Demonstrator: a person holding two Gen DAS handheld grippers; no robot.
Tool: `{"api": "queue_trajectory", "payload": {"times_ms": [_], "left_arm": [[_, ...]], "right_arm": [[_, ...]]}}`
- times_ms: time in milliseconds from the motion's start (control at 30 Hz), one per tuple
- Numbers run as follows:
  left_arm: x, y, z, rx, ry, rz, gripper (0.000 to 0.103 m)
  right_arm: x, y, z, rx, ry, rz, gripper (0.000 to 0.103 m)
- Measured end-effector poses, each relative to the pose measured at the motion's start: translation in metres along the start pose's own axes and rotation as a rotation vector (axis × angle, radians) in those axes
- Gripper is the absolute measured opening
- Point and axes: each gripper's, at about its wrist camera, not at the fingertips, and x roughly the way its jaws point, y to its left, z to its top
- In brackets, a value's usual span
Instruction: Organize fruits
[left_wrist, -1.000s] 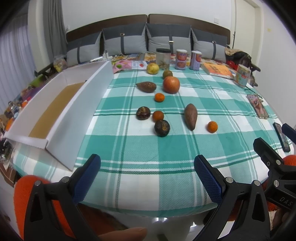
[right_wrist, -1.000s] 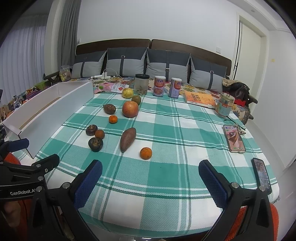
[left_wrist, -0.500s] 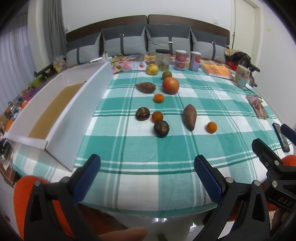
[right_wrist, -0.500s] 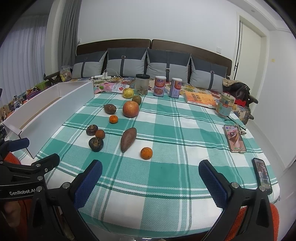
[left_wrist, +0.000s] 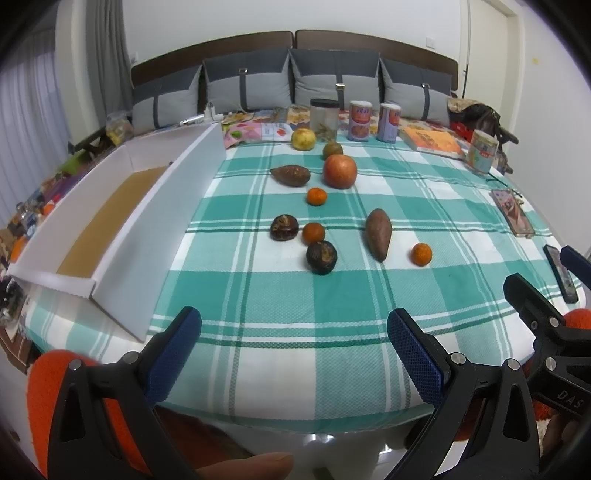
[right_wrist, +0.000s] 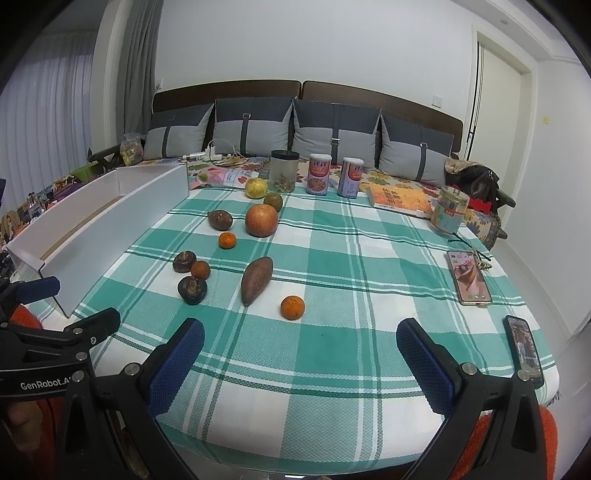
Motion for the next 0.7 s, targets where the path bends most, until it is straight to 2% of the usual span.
{"api": "queue_trajectory", "payload": {"times_ms": [700], "left_arm": [[0.0025,0.0013,-0.0042,-0.012,0.018,-0.007,0.102]], "right_arm": [[0.0052,0.0046,-0.0034,-0.017,0.024,0.005,0.103]]}}
